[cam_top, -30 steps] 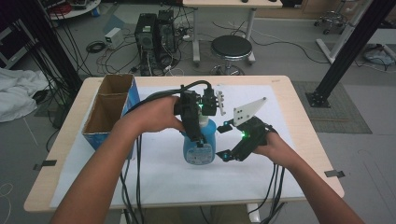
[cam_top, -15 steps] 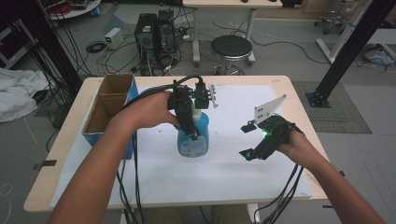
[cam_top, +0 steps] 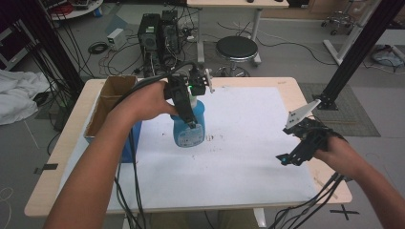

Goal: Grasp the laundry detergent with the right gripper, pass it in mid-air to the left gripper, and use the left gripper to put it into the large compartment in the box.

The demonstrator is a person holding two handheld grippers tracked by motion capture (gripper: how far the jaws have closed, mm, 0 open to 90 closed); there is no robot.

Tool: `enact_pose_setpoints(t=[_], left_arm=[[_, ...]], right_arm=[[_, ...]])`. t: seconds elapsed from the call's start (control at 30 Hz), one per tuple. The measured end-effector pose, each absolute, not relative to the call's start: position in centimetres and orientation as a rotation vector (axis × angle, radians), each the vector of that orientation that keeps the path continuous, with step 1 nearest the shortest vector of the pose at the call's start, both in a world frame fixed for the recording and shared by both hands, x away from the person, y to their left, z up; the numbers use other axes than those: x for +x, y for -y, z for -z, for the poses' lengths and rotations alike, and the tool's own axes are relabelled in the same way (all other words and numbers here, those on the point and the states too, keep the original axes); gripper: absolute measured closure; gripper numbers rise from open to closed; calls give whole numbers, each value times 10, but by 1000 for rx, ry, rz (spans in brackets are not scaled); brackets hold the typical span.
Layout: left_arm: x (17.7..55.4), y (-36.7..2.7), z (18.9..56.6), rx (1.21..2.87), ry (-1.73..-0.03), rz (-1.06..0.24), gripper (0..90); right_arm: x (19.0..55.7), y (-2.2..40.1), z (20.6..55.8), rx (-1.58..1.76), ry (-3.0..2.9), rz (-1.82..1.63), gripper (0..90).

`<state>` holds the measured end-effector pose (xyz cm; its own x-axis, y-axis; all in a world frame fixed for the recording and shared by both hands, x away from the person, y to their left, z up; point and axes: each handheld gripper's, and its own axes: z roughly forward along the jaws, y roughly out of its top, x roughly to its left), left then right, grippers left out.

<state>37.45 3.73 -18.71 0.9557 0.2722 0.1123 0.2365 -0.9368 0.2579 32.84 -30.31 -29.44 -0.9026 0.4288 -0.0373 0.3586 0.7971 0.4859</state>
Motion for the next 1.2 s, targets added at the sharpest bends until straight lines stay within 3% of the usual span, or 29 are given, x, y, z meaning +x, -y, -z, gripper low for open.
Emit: enact_pose_setpoints(t=[0.53, 1.2], left_arm=[[390, -68, 138, 2782, -775, -268, 380], [377, -132, 90, 2725, -715, -297, 381]], right_arm=[[325, 346, 286, 729, -2839, -535, 12], [328, 334, 276, 687, -2848, -528, 13]])
